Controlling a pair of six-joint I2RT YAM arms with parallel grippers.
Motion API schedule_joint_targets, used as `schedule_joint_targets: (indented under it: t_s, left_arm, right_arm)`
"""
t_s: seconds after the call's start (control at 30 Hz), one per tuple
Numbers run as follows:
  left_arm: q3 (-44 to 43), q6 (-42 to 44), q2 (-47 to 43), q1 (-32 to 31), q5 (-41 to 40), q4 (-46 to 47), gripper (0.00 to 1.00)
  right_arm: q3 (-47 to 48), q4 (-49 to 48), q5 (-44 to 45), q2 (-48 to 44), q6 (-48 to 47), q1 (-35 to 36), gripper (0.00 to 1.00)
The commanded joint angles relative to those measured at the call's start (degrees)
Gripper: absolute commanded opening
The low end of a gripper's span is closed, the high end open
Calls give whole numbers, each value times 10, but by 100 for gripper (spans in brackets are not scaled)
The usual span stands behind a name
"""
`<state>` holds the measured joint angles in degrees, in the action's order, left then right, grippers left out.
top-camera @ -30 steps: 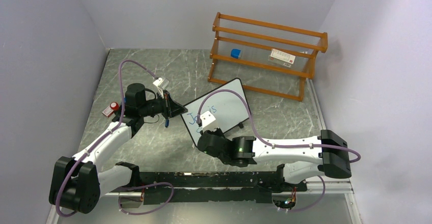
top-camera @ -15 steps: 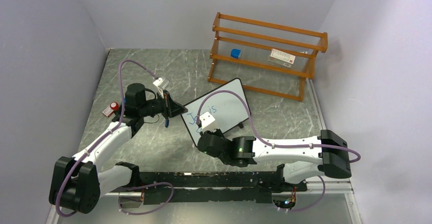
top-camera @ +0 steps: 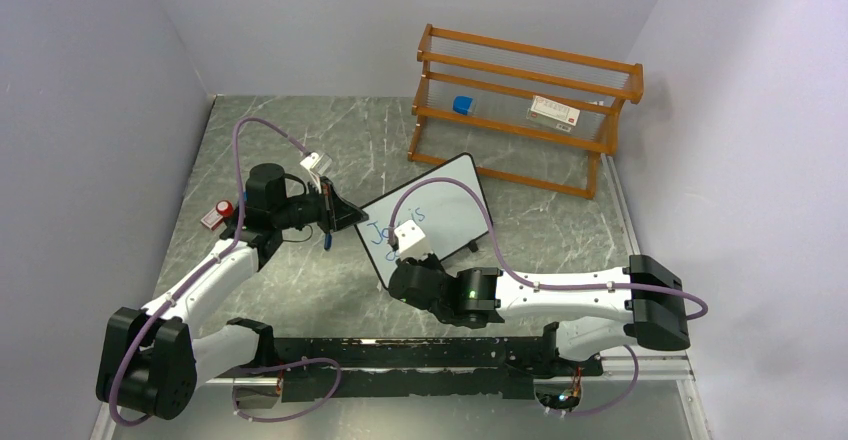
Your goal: Write a sentence on the whiteboard
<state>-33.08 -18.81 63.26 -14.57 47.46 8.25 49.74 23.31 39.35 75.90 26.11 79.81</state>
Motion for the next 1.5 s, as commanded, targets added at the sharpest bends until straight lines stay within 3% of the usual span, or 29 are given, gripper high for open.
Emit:
schedule_joint_targets:
  t_s: [0.0, 1.47]
  left_arm:
    - [8, 32, 13, 9, -56, -33, 5]
    - [8, 31, 12, 9, -54, -32, 5]
  right_arm:
    - [-7, -2, 30, -14, 13, -6, 0]
    - [15, -61, 9, -7, -40, -10, 0]
